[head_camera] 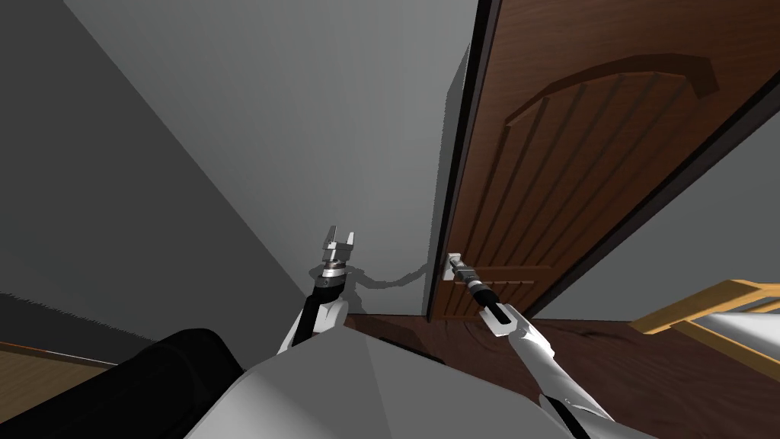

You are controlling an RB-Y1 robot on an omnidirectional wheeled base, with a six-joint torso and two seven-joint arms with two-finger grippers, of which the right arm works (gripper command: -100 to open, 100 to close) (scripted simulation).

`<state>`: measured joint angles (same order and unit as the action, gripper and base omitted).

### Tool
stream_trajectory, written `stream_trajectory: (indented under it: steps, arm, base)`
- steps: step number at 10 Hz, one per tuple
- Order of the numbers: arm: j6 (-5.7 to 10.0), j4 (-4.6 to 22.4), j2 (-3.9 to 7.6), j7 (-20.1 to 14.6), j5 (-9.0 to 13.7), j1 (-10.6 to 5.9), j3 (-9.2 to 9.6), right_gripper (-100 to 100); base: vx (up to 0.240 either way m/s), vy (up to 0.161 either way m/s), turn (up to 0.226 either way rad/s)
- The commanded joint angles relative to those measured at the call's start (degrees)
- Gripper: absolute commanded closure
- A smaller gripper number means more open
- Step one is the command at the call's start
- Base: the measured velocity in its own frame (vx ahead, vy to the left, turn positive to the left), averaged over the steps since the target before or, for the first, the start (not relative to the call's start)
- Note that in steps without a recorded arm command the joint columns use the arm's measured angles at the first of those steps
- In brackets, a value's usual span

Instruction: Pull the door open

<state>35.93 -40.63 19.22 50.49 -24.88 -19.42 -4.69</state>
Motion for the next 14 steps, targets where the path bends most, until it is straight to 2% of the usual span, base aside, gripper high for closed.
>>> stream_trajectory:
  steps: [1, 5, 10, 11, 13, 14]
  arm:
    - [-0.11, -0.06, -0.02, -1.98, 1.07, 0.01, 0.11, 100]
    - [-0.35, -0.21, -0.06, -6.47, 3.56, 0.02, 0.37, 100]
    - [-0.84, -0.49, -0.14, -14.48, 8.47, 0.04, 0.89, 100]
    - [-0.84, -0.49, -0.14, -14.97, 8.47, 0.04, 0.89, 100]
    - [-1.08, -0.63, -0.19, -18.6, 10.93, 0.05, 1.14, 100]
    - [-1.08, -0.63, -0.19, -19.07, 10.93, 0.05, 1.14, 100]
  base:
    - [-0.021, -0.029, 0.067]
    - [-0.032, -0.047, 0.076]
    - [-0.053, -0.055, 0.1]
    - [-0.035, -0.05, 0.047]
    - [-0.041, -0.047, 0.089]
    - [-0.045, -0.044, 0.061]
